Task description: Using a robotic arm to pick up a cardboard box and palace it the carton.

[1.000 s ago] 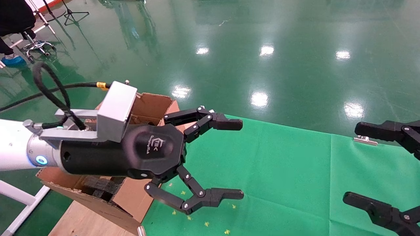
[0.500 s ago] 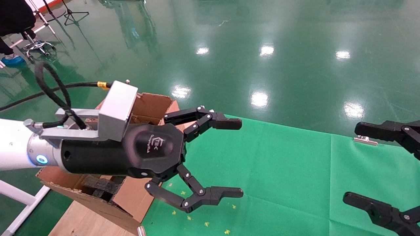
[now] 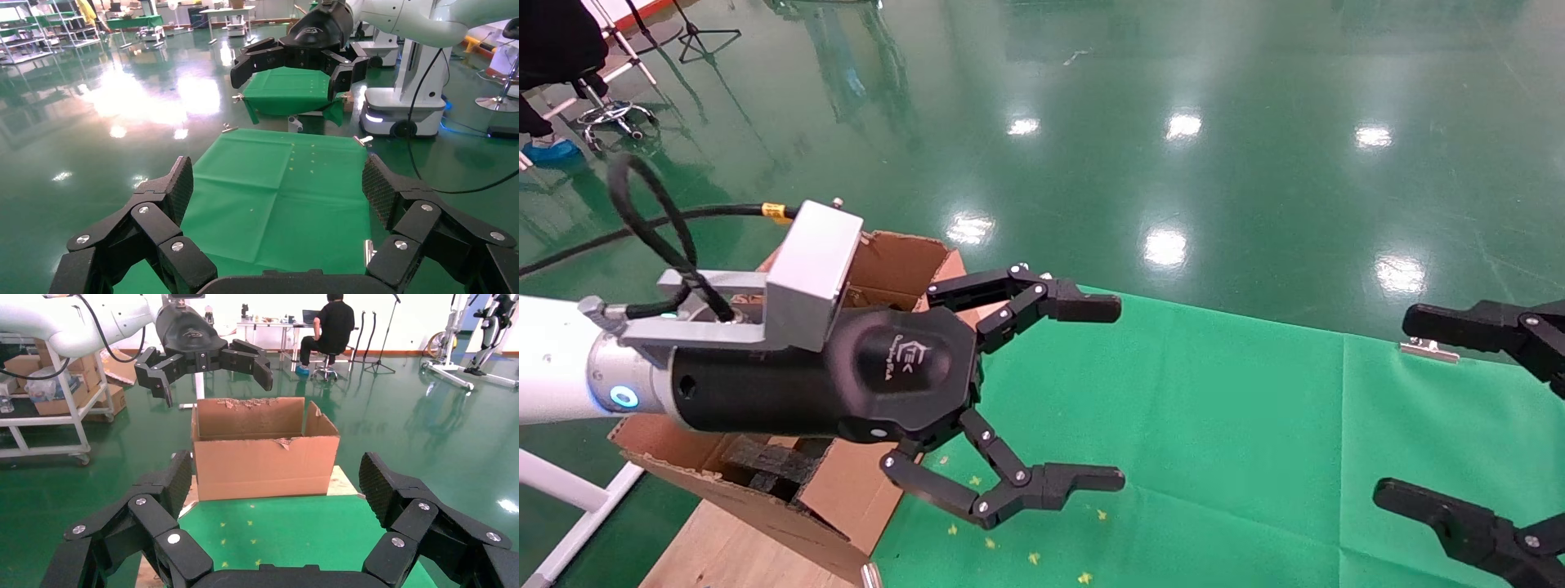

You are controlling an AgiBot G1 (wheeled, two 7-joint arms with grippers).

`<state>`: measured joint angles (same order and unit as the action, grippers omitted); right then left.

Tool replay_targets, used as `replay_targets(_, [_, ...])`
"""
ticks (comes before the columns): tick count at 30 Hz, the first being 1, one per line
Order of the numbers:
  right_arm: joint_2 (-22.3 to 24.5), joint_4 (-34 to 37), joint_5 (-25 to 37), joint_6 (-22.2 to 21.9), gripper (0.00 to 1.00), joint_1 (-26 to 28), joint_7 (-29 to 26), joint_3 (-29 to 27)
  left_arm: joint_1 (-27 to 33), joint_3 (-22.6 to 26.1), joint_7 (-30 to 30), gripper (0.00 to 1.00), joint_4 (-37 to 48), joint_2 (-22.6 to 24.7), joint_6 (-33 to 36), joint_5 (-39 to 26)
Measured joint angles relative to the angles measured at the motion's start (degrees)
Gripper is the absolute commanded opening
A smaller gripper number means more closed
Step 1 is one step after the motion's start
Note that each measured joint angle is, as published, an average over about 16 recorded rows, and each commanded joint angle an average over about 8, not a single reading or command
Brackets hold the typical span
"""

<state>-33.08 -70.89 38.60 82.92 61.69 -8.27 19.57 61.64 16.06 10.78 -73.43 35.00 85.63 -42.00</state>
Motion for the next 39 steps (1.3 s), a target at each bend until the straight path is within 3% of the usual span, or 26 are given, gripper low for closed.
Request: replay_targets(39, [0.0, 0.0, 0.0, 0.0, 1.0, 0.0, 0.0, 0.0, 0.05, 0.0, 0.0, 1.0, 0.05, 0.0, 0.0, -0.07])
